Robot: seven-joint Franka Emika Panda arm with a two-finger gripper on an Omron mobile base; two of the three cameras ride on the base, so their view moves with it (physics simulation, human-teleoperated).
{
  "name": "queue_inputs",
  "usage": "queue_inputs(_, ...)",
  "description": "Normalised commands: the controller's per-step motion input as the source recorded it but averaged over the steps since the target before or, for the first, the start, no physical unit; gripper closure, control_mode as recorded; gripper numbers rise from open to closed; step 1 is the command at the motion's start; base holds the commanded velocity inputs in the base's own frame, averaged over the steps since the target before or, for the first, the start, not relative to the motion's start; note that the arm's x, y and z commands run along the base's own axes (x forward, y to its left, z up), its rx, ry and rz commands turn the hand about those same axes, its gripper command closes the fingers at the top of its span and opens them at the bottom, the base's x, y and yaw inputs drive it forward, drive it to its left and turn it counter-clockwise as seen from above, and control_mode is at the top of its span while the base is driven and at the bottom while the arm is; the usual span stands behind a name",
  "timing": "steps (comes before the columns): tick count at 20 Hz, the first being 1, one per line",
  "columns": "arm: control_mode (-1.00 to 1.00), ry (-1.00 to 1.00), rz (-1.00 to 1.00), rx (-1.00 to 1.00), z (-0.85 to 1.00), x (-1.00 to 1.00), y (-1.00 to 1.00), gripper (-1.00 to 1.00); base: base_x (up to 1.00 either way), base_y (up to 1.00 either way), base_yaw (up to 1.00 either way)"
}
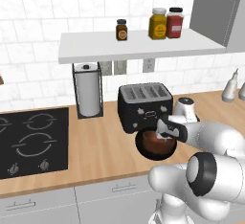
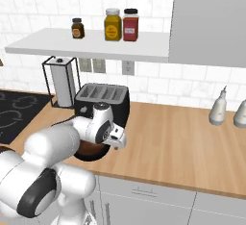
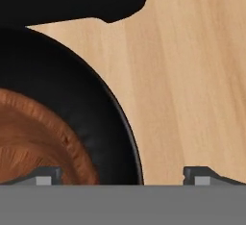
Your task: Pick up the bowls on the counter and stack them on top of one another in the open cabinet. Place the smaller bowl on top of the larger bowl.
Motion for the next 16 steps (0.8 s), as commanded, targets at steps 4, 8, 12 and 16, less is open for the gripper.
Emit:
queue_inputs(4,-1.00,0.00,0.00,0.00,-0.48,0.00,0.02,-1.00,0.00,0.00,0.00)
queue_inputs(8,-1.00,0.00,0.00,0.02,-0.39,0.00,0.07,1.00,0.00,0.00,0.00)
queue_inputs(12,-1.00,-0.09,0.00,0.08,-0.34,0.00,0.03,1.00,0.00,0.00,0.00)
queue_inputs(16,-1.00,0.00,0.00,0.00,-0.03,0.00,0.00,1.00,0.00,0.00,0.00)
